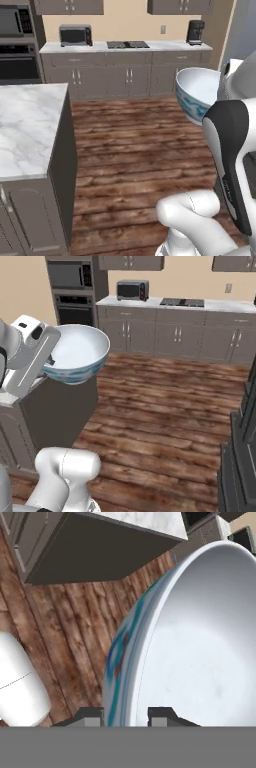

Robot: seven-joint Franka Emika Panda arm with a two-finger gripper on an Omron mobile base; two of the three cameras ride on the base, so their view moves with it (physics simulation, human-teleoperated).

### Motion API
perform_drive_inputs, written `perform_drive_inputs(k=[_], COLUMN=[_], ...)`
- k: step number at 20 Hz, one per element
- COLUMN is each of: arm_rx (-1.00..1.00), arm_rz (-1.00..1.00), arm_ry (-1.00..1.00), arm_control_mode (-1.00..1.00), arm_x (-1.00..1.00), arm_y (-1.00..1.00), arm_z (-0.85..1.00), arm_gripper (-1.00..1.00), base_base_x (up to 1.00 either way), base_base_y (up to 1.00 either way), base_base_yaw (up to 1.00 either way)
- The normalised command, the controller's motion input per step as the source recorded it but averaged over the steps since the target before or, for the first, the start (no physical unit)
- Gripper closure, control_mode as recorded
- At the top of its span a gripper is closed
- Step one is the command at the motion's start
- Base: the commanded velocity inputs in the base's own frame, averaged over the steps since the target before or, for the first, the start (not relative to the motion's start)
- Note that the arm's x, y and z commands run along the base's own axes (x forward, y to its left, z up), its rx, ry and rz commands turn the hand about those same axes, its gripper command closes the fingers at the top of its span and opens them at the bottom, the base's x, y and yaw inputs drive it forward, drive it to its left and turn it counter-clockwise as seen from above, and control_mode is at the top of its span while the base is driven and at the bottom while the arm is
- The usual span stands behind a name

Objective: Move the bowls from the cabinet to the plates on the dining table.

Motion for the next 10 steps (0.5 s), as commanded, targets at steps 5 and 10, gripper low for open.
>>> perform_drive_inputs(k=[5,10], arm_rx=[0.00,0.00], arm_rz=[0.00,0.00], arm_ry=[0.00,0.00], arm_control_mode=[1.00,1.00], arm_x=[0.00,0.00], arm_y=[0.00,0.00], arm_z=[0.00,0.00], arm_gripper=[1.00,1.00], base_base_x=[0.28,0.30], base_base_y=[0.36,0.34], base_base_yaw=[0.30,0.29])
